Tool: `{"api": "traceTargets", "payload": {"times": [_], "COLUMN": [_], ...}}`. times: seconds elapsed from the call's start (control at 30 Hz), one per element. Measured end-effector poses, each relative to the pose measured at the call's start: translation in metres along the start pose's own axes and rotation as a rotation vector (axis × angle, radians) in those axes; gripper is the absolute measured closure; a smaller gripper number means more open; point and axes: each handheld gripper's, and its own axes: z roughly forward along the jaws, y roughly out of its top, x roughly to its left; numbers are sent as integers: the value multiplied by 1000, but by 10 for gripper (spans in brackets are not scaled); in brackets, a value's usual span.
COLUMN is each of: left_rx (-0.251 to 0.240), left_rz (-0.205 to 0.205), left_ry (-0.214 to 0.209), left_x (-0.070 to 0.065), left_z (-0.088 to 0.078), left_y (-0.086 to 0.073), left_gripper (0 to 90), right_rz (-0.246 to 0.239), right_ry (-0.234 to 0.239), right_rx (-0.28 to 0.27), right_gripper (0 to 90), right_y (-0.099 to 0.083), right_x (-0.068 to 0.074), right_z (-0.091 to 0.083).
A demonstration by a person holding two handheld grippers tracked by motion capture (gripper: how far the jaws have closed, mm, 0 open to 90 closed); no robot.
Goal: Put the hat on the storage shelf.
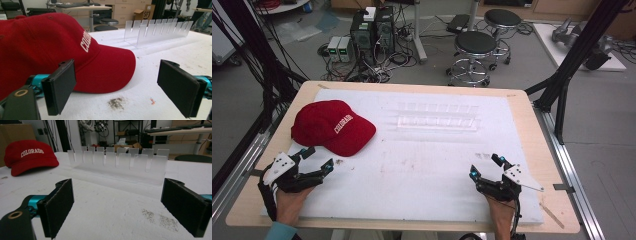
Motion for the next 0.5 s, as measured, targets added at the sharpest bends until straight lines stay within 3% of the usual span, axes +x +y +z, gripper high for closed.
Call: {"api": "traceTargets", "payload": {"times": [0.5], "left_rx": [-23], "left_rz": [0], "left_ry": [-7], "left_x": [0], "left_z": [-2], "left_y": [-1], "left_gripper": [157], "right_rz": [18], "right_ry": [-2], "right_rx": [-2], "right_gripper": [102], "right_y": [0], "right_x": [-2], "right_z": [0]}}
